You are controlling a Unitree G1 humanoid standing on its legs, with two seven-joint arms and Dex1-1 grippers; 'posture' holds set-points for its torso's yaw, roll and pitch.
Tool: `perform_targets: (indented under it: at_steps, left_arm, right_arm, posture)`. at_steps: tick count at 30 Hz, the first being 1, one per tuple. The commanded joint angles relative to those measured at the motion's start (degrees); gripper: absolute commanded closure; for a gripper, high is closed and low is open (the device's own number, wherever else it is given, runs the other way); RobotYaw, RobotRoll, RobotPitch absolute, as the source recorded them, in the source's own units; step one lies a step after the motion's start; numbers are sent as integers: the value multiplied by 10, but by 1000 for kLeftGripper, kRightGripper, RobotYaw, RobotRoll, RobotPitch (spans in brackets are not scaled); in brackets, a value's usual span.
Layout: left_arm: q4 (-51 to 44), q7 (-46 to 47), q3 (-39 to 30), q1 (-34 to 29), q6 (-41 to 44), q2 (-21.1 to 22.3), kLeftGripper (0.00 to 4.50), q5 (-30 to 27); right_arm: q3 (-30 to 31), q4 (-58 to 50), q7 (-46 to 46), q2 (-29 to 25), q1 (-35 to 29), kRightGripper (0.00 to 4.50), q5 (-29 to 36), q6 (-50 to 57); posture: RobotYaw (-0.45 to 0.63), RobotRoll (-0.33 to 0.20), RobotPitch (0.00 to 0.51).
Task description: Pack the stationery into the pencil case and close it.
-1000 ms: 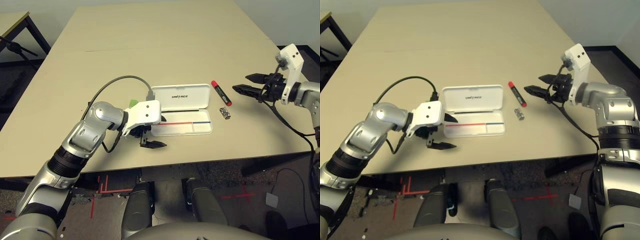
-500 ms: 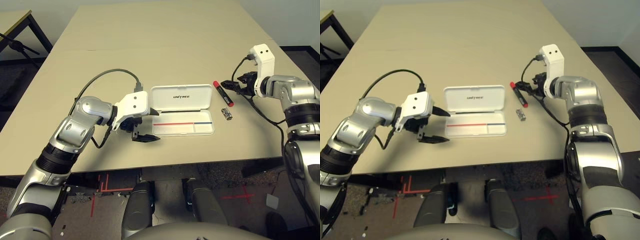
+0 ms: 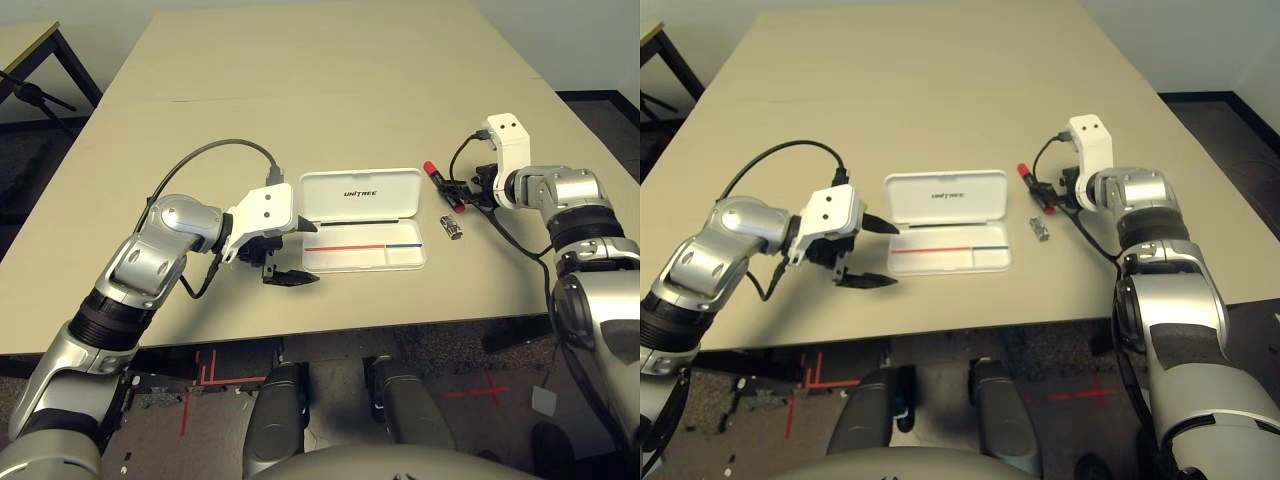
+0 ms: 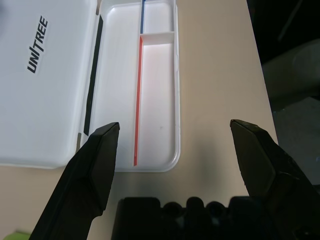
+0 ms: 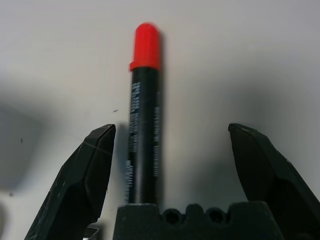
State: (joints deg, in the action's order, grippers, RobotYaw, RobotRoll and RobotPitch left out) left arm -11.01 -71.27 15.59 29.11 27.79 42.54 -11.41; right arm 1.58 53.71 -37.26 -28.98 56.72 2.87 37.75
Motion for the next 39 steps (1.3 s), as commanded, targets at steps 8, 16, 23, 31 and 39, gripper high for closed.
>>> perform_targets:
  at_steps: [8,16,23,31,39]
  left_arm:
    - [-24,10,-6,-6,14,6,0,-11]
    - [-28,18,-8,-5,22,8,0,-15]
    - [-21,18,-6,1,17,8,0,-14]
    - [-2,16,-3,12,4,6,0,-11]
    - [14,14,1,20,-11,3,0,-9]
  right_arm:
    - [10,17,-11,10,-4,3599,-18,8]
    - [2,19,-14,2,10,3990,-15,17]
    - [12,-23,-73,-56,19,3990,-17,34]
    - [34,-171,-289,-160,-39,3990,21,5]
    - [79,-281,-457,-260,-86,3990,30,-6]
  posture:
    - [46,0,139]
    - [45,0,139]
    - [26,0,141]
    - [2,0,138]
    - [-14,0,139]
